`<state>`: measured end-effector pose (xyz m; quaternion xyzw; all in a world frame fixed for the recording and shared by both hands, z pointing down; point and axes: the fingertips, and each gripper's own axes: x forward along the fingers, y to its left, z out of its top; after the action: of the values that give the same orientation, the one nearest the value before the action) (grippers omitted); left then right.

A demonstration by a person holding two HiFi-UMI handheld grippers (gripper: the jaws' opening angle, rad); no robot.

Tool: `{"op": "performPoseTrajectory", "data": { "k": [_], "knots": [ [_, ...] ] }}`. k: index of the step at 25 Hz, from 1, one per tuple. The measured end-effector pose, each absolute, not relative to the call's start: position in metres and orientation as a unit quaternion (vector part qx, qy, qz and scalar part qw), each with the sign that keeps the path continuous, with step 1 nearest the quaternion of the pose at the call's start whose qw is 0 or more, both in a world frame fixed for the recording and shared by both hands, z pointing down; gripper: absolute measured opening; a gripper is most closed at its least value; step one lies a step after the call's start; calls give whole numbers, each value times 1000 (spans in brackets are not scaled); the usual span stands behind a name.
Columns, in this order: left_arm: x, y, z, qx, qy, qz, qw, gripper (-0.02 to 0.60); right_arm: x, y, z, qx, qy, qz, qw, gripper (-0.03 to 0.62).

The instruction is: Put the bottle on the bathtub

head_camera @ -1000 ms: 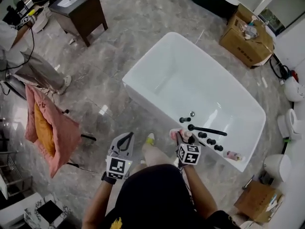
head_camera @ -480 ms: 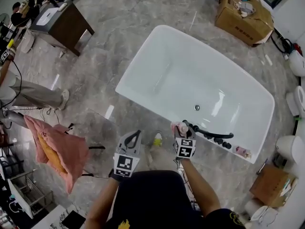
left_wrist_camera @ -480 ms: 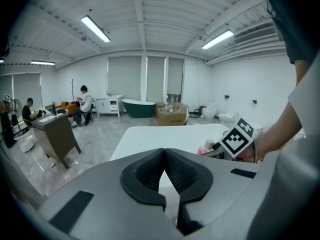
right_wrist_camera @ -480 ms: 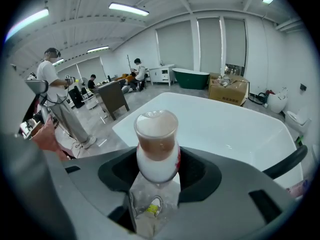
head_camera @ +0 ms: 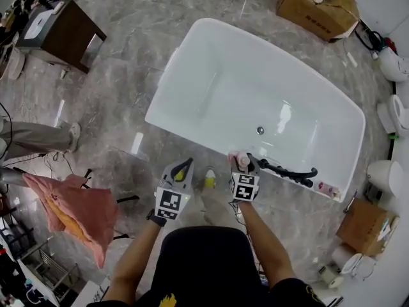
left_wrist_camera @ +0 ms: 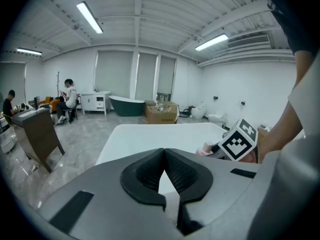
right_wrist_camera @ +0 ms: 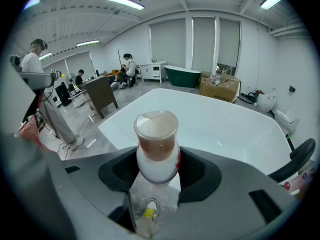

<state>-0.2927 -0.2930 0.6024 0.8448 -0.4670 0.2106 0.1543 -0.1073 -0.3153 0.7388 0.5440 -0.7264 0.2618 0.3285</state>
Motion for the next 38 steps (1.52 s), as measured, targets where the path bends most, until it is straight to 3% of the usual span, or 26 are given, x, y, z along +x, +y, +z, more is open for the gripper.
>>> {"op": "performPoseTrajectory", "data": {
  "k": [22, 23, 25, 28, 30, 38],
  "knots": [
    [-288, -320, 650, 871, -396, 226, 184, 17, -145, -345, 816, 564, -691, 294, 345, 226],
    [-287, -319, 649, 872, -394, 226, 183, 17, -146, -342, 821, 556, -688, 312, 347, 252],
    [-284, -314, 646, 874, -390, 226, 181, 17, -144, -335, 828, 539, -689, 333, 351, 367],
    [-277, -307, 637, 877, -384, 229, 176, 17, -132, -319, 822, 526, -691, 338, 362, 370],
    [-281, -300, 625, 871, -398, 230, 172, 17, -123, -306, 806, 522, -697, 336, 359, 345],
    [-286, -229, 575, 805, -526, 192, 196, 17, -76, -259, 690, 470, -800, 238, 288, 2]
  ]
}}
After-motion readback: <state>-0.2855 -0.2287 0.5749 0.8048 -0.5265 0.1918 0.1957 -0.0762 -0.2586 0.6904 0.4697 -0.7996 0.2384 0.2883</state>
